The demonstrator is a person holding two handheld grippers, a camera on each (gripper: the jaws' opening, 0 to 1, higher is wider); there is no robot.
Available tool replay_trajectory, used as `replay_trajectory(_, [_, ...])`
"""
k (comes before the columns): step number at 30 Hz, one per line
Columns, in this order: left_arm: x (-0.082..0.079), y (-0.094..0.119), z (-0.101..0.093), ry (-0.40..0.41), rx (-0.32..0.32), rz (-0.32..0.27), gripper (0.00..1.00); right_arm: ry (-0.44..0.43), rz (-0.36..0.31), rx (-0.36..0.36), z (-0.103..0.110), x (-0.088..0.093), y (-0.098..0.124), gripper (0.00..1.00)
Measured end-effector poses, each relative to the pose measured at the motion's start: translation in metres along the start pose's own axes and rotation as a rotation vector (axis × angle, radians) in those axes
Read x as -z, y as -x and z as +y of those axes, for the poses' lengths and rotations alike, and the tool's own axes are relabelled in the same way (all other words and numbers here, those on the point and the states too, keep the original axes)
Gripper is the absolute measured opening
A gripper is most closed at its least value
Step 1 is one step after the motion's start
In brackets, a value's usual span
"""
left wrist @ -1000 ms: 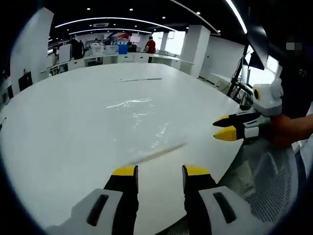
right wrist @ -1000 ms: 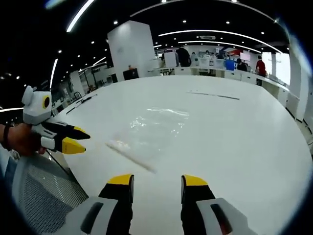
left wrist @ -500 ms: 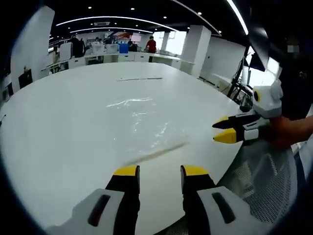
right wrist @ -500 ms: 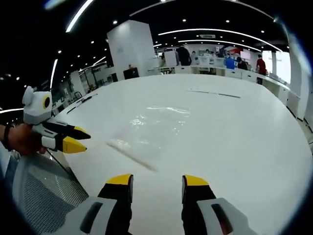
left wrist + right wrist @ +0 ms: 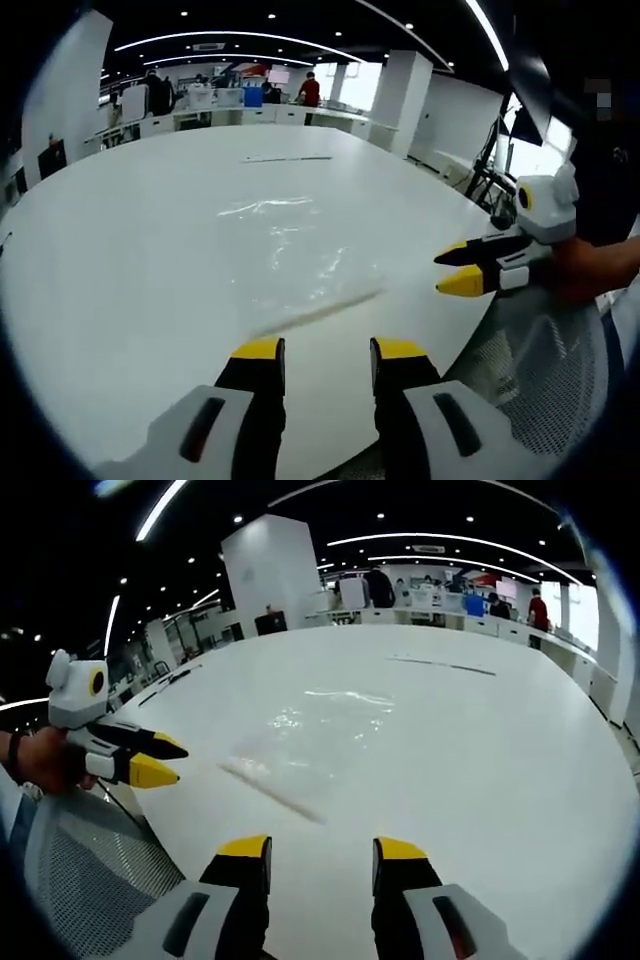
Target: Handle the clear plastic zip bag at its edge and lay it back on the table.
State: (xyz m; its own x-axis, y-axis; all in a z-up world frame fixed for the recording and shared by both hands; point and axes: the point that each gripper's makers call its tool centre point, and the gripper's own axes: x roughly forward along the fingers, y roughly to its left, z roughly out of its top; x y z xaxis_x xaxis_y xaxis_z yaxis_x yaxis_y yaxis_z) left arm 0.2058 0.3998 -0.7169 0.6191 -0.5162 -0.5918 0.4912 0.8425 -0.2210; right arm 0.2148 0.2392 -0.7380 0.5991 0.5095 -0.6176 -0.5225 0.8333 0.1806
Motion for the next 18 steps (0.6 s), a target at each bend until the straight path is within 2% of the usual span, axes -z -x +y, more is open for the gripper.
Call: replay_trajectory(18, [-0.0008,-0.0001,0.0028,-0.003,-0.002,-0.006,0.32,-0.006,-0.005,0.011,-0.003,0.0001,0.0022,0.39])
